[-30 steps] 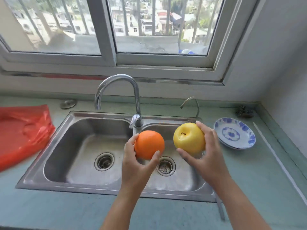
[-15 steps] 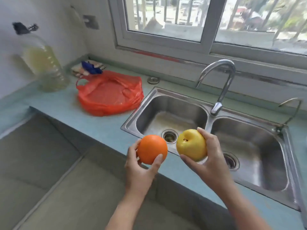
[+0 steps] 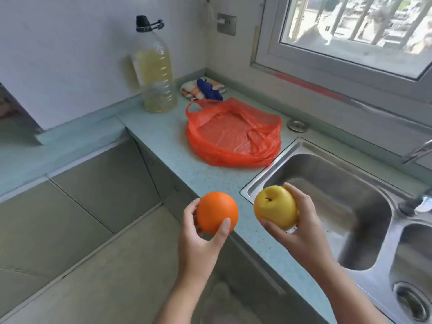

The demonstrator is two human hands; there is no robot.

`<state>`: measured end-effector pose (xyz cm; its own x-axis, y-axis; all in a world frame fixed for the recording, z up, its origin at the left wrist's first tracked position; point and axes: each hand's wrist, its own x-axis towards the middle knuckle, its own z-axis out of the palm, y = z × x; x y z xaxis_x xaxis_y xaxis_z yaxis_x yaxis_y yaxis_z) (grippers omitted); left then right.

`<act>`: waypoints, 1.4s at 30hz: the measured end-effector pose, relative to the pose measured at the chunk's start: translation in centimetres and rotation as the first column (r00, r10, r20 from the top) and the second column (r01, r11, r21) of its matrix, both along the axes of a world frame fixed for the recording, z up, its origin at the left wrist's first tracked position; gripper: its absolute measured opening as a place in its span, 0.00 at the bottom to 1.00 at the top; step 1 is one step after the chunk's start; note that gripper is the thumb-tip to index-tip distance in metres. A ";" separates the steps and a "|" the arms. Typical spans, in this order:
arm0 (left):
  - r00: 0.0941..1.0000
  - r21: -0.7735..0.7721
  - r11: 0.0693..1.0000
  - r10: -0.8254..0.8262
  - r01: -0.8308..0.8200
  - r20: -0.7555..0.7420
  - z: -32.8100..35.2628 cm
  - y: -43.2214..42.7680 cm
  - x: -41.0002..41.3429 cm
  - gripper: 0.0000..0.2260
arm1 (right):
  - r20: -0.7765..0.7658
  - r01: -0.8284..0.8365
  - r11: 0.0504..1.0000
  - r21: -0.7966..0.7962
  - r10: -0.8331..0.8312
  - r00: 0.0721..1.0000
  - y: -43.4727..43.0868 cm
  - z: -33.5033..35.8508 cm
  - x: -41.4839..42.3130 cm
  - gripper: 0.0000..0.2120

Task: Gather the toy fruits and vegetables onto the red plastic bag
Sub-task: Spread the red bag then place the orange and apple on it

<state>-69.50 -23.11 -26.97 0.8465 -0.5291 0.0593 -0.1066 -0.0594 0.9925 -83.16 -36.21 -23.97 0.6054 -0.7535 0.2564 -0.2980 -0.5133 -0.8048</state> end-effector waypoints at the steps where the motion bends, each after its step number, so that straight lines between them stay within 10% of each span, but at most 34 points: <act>1: 1.000 0.008 1.000 0.006 -0.006 0.010 -0.1 -0.7 1.2 0.27 | 0.013 -0.007 1.000 0.008 0.007 1.000 -0.9 -0.3 1.4 0.37; 25: 0.958 0.214 0.945 -0.271 0.247 0.091 0.2 -20.2 23.5 0.29 | 0.022 0.261 0.955 0.144 -0.266 0.964 -16.7 -0.8 20.4 0.37; 42: 0.753 0.338 0.748 -0.641 0.571 0.149 -2.5 -36.0 38.1 0.30 | -0.083 0.591 0.783 0.194 -0.588 0.805 -24.9 -4.8 34.5 0.37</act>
<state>-31.41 -59.13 -29.51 0.3159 -0.9488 0.0020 -0.4397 -0.1445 0.8865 -48.64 -61.08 -28.74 0.0292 -0.9981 0.0546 -0.5037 -0.0618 -0.8617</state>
